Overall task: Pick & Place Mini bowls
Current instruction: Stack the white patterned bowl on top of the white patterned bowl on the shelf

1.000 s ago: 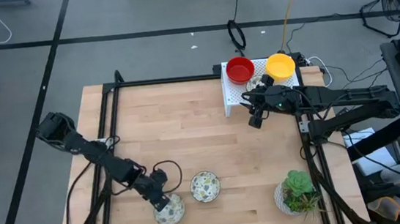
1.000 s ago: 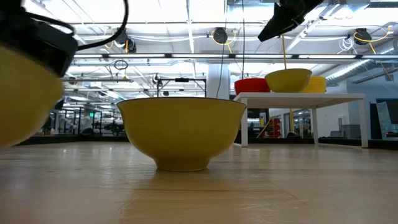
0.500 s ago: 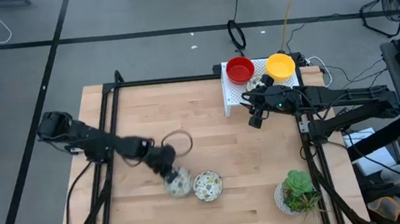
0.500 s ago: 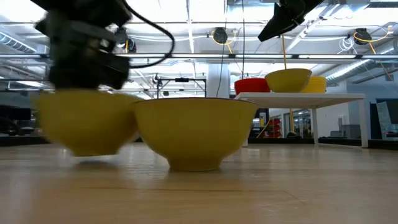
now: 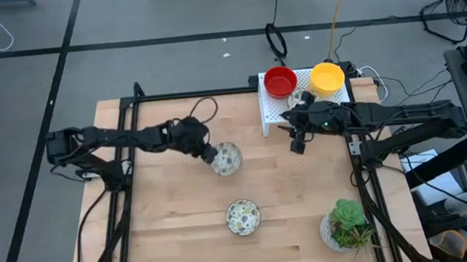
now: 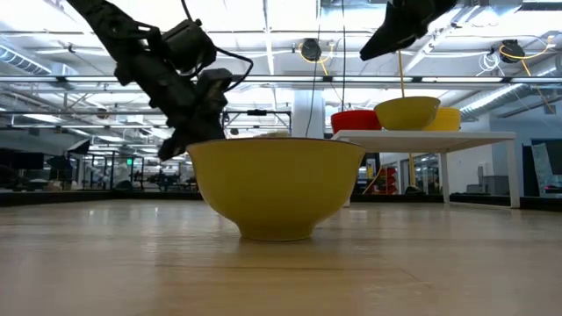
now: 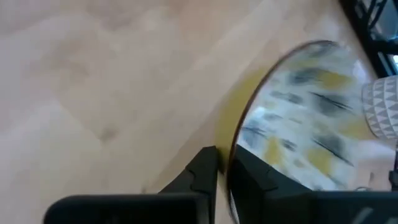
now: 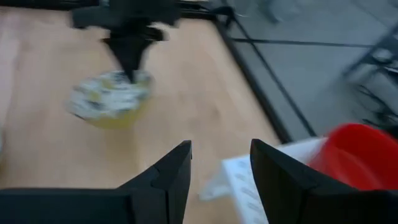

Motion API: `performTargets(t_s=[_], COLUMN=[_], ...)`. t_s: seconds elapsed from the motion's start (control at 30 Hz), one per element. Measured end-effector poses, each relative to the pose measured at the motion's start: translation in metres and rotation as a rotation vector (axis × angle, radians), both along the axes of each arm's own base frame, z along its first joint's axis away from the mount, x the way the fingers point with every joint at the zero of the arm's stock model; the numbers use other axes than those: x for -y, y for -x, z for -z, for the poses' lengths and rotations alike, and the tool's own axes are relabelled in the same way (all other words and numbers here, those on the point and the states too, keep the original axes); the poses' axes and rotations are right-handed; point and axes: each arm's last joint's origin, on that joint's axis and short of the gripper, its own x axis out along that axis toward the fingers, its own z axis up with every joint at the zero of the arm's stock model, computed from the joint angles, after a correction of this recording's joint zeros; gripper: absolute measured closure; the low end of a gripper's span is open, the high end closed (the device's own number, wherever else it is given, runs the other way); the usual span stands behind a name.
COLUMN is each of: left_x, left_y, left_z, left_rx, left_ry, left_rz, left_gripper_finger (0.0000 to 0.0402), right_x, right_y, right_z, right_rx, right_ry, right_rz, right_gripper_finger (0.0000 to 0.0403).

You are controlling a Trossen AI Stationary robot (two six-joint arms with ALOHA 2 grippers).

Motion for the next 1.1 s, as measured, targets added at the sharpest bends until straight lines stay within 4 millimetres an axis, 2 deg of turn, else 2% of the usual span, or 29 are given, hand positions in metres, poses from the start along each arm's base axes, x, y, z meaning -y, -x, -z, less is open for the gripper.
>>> performTargets(t_s=[0.23,0.43,0.73,0.9,1.1], left_x=[-0.004,-0.006,-0.01,-0.01,-0.01], left_y=[-0.003,-0.011,-0.03,-0.035,-0.036], left_z=[0.014,0.027,0.019,0.011,0.011], left_rx=[-0.044,-0.085,-0.053,-0.014,-0.017], left_ry=[0.029,0.067,0.106,0.171,0.151], left_rz=[-0.001,-0.003,-0.004,0.035,0.034], left_gripper_finger=[0.0357,0.0356,0.0355,0.0355,0.0354], right_x=[-0.002,-0.002,-0.002,-0.002,-0.002], right_y=[-0.007,-0.008,-0.007,-0.007,-0.011], right_z=[0.024,0.025,0.027,0.028,0.033], right_rx=[0.027,0.042,0.033,0.031,0.003], right_ry=[0.045,0.058,0.032,0.018,0.013], right_rz=[-0.127,-0.132,-0.119,-0.115,-0.115], right_gripper_finger=[0.0248,0.0248,0.0248,0.0248,0.0248])
